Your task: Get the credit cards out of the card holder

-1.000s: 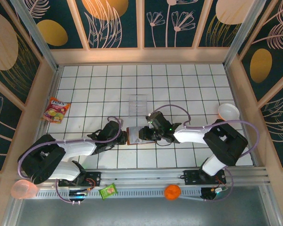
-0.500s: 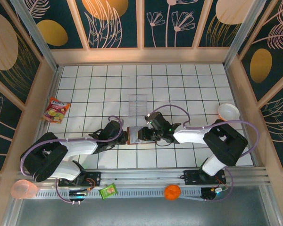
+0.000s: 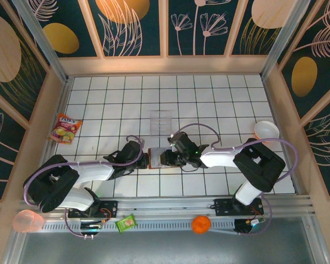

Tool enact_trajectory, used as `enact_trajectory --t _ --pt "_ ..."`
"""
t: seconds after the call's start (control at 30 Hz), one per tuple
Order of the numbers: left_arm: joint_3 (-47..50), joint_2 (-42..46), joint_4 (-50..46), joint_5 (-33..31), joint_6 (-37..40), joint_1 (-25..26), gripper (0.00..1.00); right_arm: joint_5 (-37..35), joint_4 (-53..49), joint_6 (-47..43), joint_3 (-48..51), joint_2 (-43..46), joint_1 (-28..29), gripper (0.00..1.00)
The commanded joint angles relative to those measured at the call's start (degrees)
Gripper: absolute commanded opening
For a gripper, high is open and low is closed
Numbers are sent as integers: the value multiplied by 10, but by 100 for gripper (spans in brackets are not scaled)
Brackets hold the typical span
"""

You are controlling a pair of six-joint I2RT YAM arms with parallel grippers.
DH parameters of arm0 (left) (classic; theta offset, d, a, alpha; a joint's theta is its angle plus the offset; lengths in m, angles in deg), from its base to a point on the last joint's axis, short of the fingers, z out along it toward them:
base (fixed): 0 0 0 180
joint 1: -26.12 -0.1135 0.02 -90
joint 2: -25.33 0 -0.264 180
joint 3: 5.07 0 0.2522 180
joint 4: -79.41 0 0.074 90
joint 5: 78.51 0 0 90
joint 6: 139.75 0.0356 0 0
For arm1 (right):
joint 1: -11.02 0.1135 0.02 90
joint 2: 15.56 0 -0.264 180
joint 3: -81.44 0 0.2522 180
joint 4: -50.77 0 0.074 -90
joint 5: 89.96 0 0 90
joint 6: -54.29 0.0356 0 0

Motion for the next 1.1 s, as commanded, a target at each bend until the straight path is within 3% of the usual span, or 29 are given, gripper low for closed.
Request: enact_trajectory --t 0.0,0.33,0.53,0.87,1.07 --pt "-4 -12 -16 -8 8 2 0 -30 -31 -15 -24 -14 11 26" --pt "-2 -19 -12 -7 10 1 0 -189 -150 -15 -58 -5 49 26" --pt "-2 -20 -10 -4 12 -3 0 -215 -159 -9 -54 7 53 27" --pt "-15 29 -49 -19 23 -7 0 -217 -128 -29 -33 70 51 37" --pt "-29 57 -28 23 17 1 7 -87 -58 -34 -3 68 4 31"
